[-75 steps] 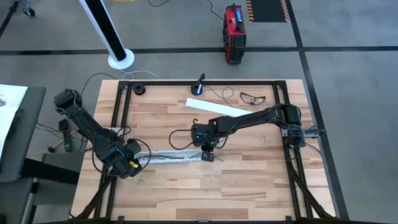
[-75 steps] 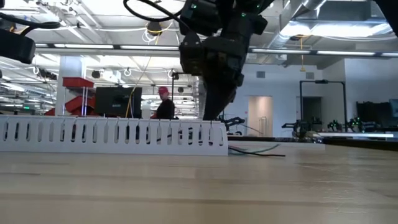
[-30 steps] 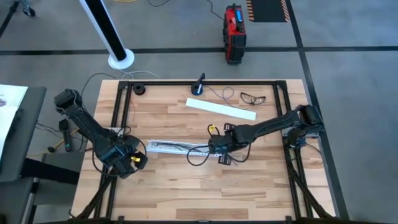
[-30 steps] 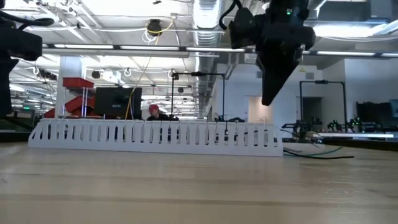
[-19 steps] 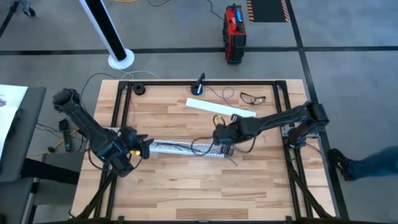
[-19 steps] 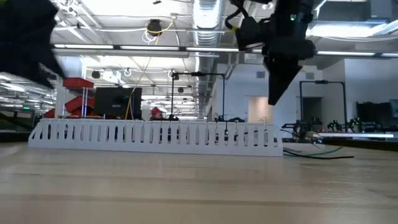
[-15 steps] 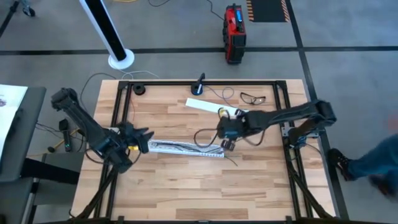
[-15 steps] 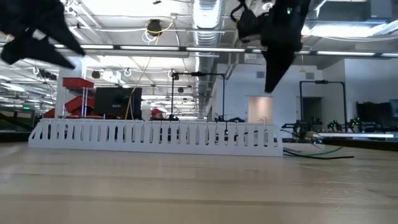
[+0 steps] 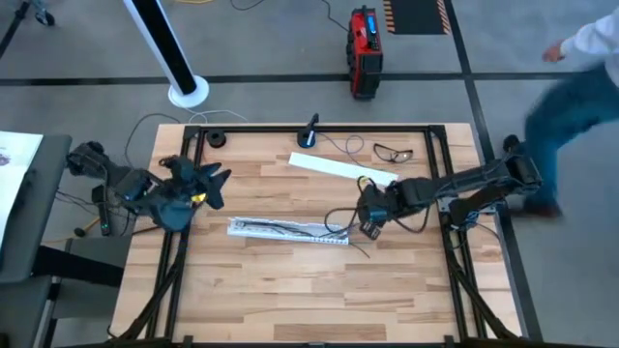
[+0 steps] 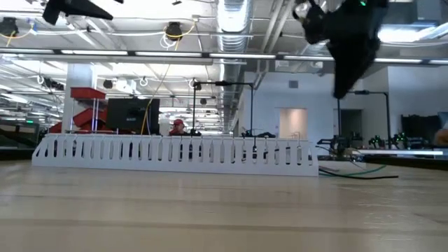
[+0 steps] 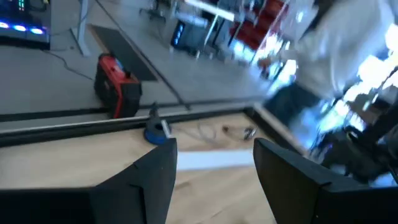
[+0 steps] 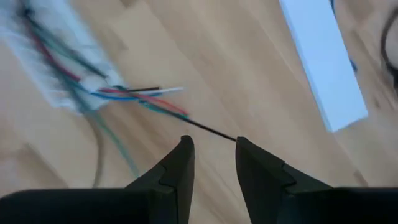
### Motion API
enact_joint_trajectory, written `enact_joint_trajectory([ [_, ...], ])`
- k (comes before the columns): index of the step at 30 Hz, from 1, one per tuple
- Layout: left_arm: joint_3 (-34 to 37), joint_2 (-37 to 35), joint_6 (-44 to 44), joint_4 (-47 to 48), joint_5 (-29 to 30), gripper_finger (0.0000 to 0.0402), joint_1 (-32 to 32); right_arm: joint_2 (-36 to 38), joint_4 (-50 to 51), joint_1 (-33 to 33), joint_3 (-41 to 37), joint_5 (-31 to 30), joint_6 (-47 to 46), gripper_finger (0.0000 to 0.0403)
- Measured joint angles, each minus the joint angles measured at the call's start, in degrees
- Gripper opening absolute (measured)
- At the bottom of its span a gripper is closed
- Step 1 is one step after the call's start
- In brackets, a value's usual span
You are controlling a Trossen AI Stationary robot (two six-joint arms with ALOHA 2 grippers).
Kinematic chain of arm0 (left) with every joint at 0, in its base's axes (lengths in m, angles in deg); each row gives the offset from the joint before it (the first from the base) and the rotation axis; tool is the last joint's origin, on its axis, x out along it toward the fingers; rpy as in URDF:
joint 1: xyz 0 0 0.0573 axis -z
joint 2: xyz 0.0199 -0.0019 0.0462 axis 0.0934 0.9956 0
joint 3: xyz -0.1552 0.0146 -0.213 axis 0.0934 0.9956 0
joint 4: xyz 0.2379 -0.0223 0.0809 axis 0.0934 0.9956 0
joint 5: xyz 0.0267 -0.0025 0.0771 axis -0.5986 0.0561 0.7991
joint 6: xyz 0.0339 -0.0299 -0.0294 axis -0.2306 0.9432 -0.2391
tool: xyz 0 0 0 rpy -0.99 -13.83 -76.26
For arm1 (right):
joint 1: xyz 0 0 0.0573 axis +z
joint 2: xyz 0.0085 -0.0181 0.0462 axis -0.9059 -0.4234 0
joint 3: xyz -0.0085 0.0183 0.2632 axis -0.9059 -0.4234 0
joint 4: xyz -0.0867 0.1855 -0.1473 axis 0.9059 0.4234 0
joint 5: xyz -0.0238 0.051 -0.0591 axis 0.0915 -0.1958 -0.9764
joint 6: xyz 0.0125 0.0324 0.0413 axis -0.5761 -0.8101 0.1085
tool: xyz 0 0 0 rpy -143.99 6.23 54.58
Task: Ziptie cables
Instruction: Put the colored zip-tied into the white cable duct
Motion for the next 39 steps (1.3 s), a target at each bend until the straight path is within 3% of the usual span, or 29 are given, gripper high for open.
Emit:
enact_joint_trajectory([
  [5, -3.0, -0.9, -19.7, -5.4, -16.1, 0.0207, -6.6, 0.6, -14.8, 1.5, -3.0, 10.7, 5.2, 0.0112],
  [11, -1.4, 2.2, -31.1, -13.4, -30.4, 0.0207, -14.5, -2.0, -19.7, 1.2, -3.0, 6.8, 4.4, 0.0096],
  [17, -0.1, 10.4, -36.8, -15.4, -35.9, 0.0207, -19.4, -6.1, -19.0, 2.4, -3.1, 9.0, 2.5, 0.0091],
  [24, -0.1, 19.2, -50.7, -27.6, -40.2, 0.0207, -22.4, -9.7, -13.4, 3.4, -3.1, 4.6, -1.3, 0.0091],
  [31, -0.1, 24.6, -58.2, -31.2, -48.8, 0.0207, -26.0, -7.2, -12.7, 2.4, -3.1, 3.2, -1.2, 0.0091],
  [39, -0.1, 28.7, -62.4, -31.2, -51.7, 0.0207, -28.4, -6.5, -9.3, 1.9, -3.5, 3.2, 13.3, 0.0101],
])
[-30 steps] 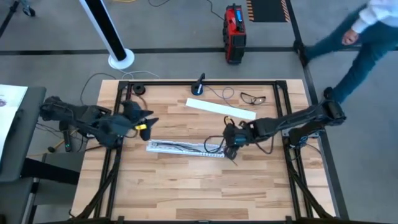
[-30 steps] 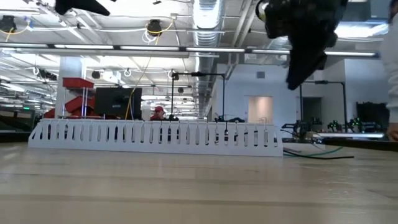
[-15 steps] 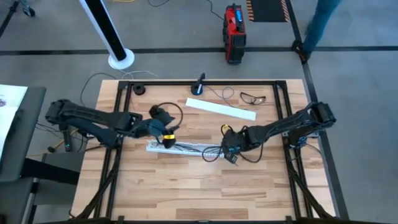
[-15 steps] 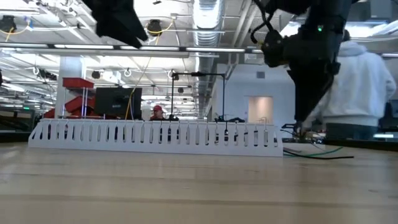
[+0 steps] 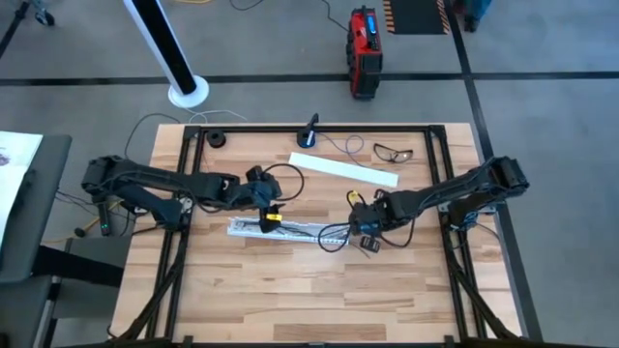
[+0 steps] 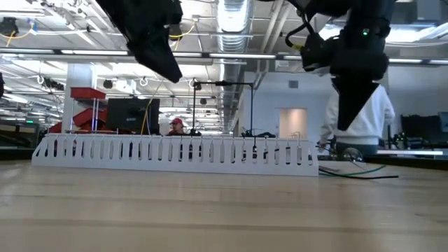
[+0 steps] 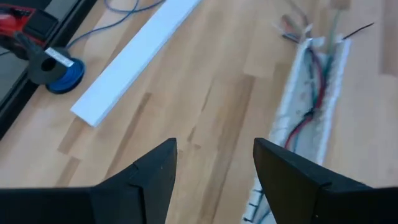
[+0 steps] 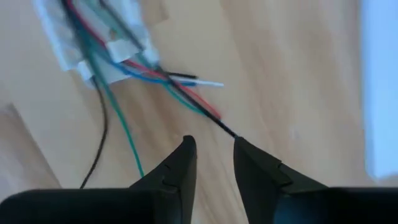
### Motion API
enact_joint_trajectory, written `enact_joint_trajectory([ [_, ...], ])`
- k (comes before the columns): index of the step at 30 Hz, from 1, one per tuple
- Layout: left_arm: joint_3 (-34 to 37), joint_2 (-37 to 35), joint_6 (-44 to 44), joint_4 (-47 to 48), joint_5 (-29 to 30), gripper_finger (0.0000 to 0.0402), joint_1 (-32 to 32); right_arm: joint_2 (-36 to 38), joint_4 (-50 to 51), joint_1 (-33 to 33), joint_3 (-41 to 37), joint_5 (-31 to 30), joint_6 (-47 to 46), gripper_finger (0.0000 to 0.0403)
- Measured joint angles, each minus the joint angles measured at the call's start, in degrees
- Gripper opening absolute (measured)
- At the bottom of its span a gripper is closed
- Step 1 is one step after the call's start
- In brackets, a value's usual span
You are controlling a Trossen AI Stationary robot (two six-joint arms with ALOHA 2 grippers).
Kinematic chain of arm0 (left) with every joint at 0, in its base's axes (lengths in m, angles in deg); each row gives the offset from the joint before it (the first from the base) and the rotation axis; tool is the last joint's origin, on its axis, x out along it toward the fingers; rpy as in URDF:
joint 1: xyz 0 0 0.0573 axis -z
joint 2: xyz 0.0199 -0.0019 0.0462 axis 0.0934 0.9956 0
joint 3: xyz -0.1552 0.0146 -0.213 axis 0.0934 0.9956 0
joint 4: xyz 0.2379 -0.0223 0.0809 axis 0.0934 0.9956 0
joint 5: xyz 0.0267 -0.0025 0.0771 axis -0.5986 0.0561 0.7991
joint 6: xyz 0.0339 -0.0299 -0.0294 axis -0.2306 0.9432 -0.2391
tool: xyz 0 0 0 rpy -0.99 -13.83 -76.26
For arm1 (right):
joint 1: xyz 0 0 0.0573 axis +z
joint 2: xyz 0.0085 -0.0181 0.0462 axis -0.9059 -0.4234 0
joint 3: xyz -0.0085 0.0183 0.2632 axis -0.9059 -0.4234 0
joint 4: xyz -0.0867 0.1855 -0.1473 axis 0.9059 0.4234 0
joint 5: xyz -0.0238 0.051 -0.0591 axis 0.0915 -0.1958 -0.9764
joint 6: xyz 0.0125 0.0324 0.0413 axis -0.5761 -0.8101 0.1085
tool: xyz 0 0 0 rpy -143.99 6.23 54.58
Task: Ziptie cables
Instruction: Put the colored zip-tied into the white cable duct
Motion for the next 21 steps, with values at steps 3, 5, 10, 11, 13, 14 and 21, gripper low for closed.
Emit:
enact_joint_trajectory([
  [3, 0.0, 0.3, -0.2, 0.1, 0.0, 0.0207, -0.3, -0.1, -1.3, -1.7, -1.0, 2.7, 4.3, 0.0122],
  [5, 0.0, 0.2, -0.6, -0.1, 0.0, 0.0207, -0.4, -0.1, -2.9, -3.0, -1.6, 4.2, 5.9, 0.0141],
  [10, 0.0, 0.2, -0.7, -0.2, 0.1, 0.0207, -0.4, -0.1, -4.3, -5.8, -2.3, 4.5, 9.0, 0.0199],
  [11, 0.0, 0.2, -0.7, -0.3, 0.1, 0.0207, -0.4, -0.1, -4.4, -6.3, -2.3, 4.5, 9.3, 0.0208],
  [13, 0.0, 0.2, -0.8, -0.6, 0.0, 0.0207, -0.4, -0.1, -5.3, -7.5, -2.3, 4.4, 10.7, 0.0219],
  [14, 0.0, 0.2, -0.9, -0.7, 0.1, 0.0207, -0.4, -0.1, -6.1, -7.9, -2.3, 4.4, 11.4, 0.0222],
  [21, 0.0, 0.2, -1.1, -1.0, 0.1, 0.0207, -0.5, -0.6, -10.3, -9.0, -2.3, 10.5, 13.2, 0.0215],
])
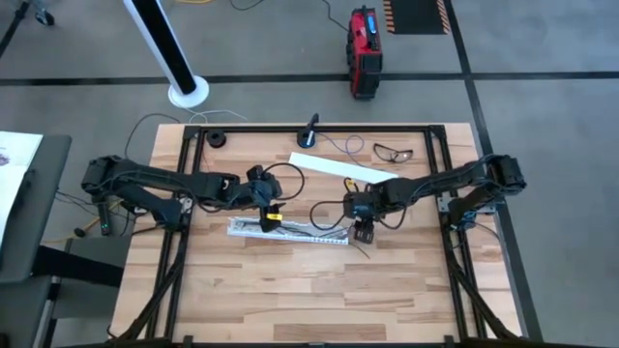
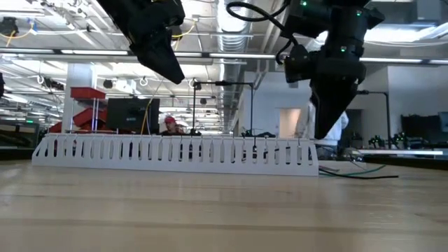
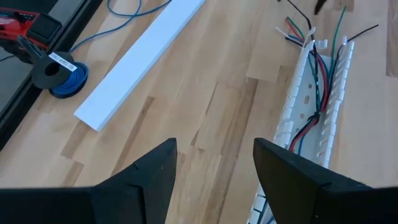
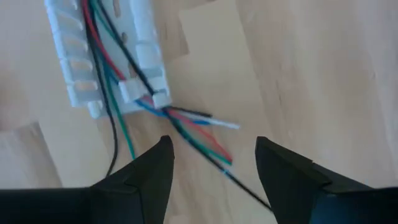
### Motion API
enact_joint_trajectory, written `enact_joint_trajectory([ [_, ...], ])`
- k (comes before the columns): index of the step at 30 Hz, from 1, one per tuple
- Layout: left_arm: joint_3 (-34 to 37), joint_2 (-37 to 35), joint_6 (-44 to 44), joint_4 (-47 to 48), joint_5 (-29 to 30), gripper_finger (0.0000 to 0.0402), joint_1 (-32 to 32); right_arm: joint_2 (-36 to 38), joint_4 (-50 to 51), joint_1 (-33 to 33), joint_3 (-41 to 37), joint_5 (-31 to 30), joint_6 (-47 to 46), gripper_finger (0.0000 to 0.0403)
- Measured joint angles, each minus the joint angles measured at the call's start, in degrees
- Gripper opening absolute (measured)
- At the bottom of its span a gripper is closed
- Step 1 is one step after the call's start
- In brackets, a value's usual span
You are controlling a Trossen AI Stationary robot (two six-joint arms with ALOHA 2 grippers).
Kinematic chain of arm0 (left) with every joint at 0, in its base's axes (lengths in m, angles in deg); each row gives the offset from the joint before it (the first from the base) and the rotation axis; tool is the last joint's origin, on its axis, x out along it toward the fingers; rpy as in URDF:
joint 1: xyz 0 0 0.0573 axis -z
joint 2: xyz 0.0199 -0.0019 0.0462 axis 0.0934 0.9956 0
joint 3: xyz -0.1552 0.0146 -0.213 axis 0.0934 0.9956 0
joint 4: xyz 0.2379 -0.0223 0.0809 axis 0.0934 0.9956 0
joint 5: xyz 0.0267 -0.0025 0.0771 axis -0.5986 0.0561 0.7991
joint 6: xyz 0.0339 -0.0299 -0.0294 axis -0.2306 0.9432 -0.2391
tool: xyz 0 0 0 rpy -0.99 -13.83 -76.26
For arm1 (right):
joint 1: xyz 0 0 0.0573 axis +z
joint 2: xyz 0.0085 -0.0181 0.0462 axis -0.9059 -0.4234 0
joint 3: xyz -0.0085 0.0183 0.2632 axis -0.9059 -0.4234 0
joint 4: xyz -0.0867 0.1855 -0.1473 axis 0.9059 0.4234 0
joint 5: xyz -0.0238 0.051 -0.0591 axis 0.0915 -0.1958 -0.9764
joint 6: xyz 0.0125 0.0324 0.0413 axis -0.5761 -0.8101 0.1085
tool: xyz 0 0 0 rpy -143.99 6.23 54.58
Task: Ziptie cables
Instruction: Put the colored zip-tied into the white cable duct
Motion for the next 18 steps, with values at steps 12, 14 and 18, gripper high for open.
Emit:
enact_joint_trajectory([
  [12, 0.0, 0.0, -0.1, 0.0, 0.1, 0.0207, 0.0, -3.2, -1.3, 0.9, 0.0, 0.2, 3.1, 0.0209],
  [14, 0.0, 0.0, -0.4, 0.1, 0.1, 0.0207, 0.0, -5.3, -2.4, 1.0, 0.0, 2.2, 3.2, 0.0205],
  [18, 0.0, 0.0, -0.4, 0.7, 0.1, 0.0207, 0.0, -9.8, -2.6, 1.4, 0.1, 5.5, 2.9, 0.0181],
])
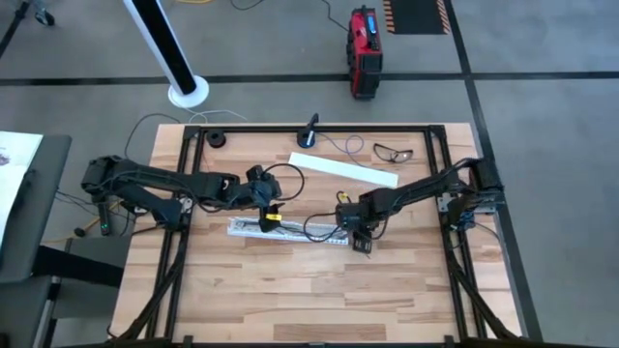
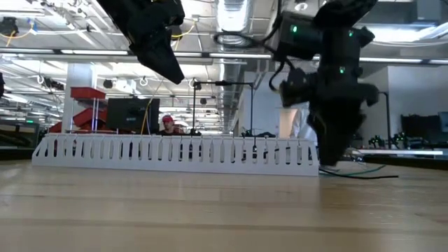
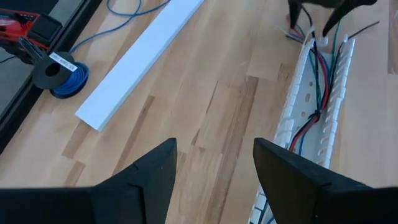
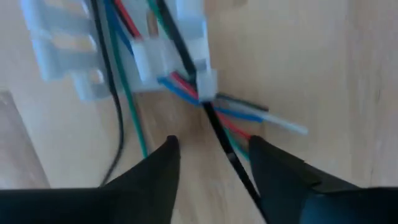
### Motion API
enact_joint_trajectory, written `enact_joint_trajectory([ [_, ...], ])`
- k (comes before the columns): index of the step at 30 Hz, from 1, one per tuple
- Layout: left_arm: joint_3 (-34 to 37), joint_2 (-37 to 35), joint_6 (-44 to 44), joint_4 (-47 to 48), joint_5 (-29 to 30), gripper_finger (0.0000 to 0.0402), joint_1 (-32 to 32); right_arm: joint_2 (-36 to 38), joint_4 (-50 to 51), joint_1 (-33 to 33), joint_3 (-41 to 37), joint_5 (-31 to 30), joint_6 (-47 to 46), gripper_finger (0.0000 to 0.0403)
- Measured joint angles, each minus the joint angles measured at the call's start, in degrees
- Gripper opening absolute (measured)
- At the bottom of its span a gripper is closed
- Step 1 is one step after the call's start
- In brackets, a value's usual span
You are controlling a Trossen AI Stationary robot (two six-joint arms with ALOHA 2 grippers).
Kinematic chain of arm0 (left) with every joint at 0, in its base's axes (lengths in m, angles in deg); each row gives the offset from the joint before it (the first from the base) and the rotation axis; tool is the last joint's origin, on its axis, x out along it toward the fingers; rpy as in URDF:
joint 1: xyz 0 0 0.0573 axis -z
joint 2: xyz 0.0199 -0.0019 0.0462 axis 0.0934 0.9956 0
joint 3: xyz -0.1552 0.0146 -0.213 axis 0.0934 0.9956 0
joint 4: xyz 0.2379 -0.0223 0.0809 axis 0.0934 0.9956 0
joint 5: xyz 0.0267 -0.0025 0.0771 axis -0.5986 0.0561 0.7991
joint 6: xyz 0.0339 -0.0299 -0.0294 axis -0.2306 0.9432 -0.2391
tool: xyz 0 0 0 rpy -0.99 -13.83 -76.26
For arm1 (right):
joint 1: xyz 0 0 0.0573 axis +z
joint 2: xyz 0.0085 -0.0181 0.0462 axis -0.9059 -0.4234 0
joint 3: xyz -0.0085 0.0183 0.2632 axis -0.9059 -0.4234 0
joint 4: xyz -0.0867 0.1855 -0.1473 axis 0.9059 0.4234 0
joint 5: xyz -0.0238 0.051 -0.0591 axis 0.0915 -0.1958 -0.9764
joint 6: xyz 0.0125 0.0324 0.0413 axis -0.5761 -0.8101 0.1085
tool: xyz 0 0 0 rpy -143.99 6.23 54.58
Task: Ziptie cables
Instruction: Put the colored zip-tied into the white cable duct
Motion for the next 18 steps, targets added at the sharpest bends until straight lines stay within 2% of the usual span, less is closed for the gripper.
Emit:
enact_joint_trajectory([
  [2, 0.0, 0.0, -0.1, 0.4, 0.0, 0.0207, 0.0, -0.6, 1.8, 0.4, 1.0, -0.2, -0.2, 0.0147],
  [7, 0.0, 0.0, -1.1, 0.8, 0.0, 0.0207, 0.0, 1.9, 5.5, 0.4, 2.7, -1.3, 0.1, 0.0021],
  [13, 0.0, 0.0, -1.1, 0.4, 0.5, 0.0207, 0.0, 7.2, 5.7, -1.0, 3.1, -1.9, -5.2, 0.0002],
  [18, 0.0, 0.0, -1.6, 0.2, 1.4, 0.0207, -0.1, 8.4, 4.9, 1.2, 3.1, -1.9, -10.0, 0.0001],
])
